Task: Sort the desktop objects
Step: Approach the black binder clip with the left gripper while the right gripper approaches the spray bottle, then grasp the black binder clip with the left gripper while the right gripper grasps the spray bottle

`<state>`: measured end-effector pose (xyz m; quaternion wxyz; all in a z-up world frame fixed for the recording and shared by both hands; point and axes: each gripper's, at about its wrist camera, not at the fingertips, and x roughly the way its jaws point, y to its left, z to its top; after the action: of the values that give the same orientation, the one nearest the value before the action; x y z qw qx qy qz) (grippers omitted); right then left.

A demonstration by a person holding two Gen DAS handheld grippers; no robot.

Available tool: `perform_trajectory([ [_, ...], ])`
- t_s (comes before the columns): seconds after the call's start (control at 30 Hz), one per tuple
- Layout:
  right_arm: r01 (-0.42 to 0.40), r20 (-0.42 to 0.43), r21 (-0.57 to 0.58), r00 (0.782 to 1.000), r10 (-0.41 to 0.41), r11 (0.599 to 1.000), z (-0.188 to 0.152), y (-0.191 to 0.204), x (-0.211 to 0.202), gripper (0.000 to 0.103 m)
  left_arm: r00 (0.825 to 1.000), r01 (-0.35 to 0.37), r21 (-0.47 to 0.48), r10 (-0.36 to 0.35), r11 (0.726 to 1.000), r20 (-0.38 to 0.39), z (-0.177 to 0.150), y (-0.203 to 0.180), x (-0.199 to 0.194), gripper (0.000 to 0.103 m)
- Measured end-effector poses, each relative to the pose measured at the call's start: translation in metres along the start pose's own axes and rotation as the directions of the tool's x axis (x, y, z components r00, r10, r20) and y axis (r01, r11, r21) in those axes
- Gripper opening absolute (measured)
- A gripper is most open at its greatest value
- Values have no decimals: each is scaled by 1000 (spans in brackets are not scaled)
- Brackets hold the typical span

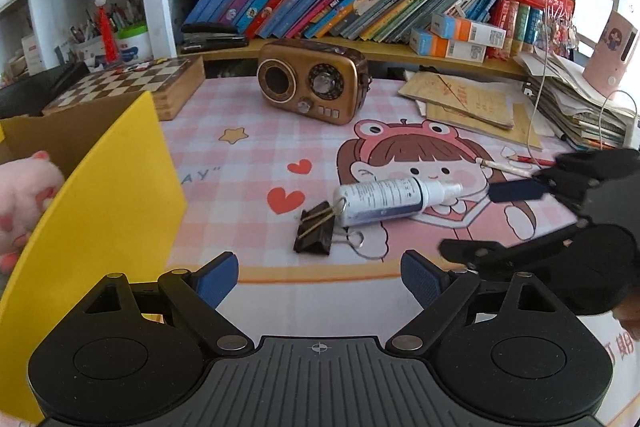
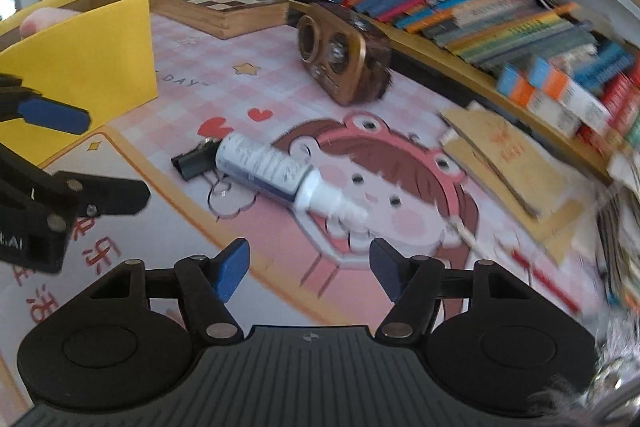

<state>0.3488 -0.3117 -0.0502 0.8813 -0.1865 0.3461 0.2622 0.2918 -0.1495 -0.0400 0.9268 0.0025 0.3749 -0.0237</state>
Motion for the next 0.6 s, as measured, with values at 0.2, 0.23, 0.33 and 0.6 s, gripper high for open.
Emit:
perform_trajectory([
  [0.2, -86, 10, -105, 996, 87, 991, 25, -9, 25, 55, 1000, 7, 13, -7, 1000, -14, 10, -4, 19, 86],
  [0.23, -102, 3, -126, 995, 104, 987, 30, -9, 28, 55, 1000, 7, 23, -7, 1000, -20, 11, -5, 23, 85],
  [0.33, -147, -20, -195, 989, 146, 970, 42, -6, 40, 51, 999, 2, 35, -1, 999, -38, 12, -5, 33, 81],
  [0.6, -189, -100, -197, 980, 172, 962, 54, -8, 71, 46, 997, -11, 59, 15, 998, -73, 17, -3, 50, 71],
])
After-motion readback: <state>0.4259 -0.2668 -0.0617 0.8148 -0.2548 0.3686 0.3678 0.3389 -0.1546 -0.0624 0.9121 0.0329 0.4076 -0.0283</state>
